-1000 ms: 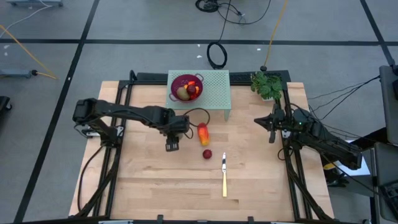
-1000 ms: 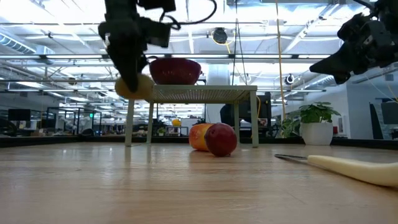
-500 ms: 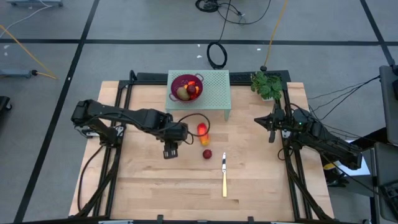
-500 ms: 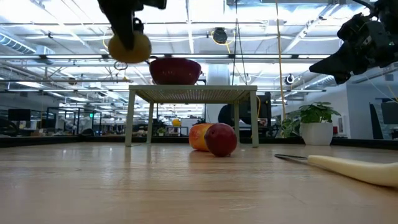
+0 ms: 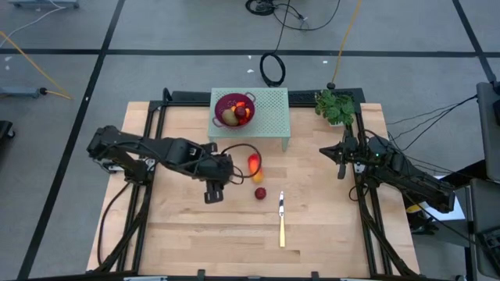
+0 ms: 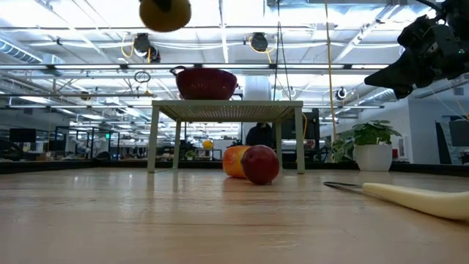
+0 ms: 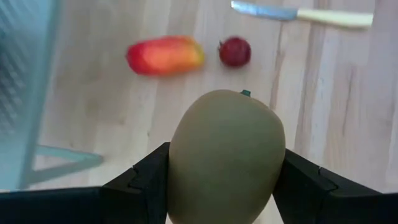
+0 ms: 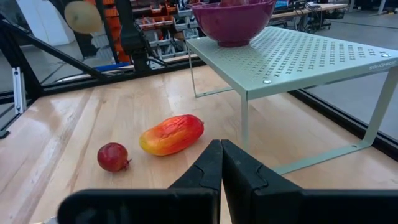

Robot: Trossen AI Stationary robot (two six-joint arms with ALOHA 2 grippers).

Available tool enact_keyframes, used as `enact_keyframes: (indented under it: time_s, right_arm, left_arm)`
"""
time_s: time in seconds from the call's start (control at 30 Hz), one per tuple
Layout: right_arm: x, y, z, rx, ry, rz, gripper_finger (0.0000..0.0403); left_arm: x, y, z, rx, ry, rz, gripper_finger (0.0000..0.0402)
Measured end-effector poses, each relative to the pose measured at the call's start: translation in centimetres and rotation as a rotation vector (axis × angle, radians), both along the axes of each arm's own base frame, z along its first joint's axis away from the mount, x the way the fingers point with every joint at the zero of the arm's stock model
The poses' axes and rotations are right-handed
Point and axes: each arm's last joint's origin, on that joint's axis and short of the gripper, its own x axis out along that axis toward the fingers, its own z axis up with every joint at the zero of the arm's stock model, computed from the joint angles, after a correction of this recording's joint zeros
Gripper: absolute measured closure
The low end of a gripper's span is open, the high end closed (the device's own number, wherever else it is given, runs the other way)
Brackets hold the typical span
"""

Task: Pick & Place Fruit
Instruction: Put the kiwi into violet strainer bowl on the shelf

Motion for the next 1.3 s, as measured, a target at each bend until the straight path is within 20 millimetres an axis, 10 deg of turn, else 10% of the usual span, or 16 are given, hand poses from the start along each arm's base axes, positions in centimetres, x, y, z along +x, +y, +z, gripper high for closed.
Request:
enact_keyframes:
  time_s: [0.83,1.3]
  right_arm:
    - [0.0,0.0,0.1,-0.028,-0.003,0.007,0.0403]
    - [0.1,0.0,0.8,-0.059,-0.070,0.008,0.0403]
  left_arm:
    - [1.8,-0.8,4.7,0.814,-0.365,0.019,0.0185]
    - [2.1,-0.8,5.3,0.797,-0.461,0.150,0.0185]
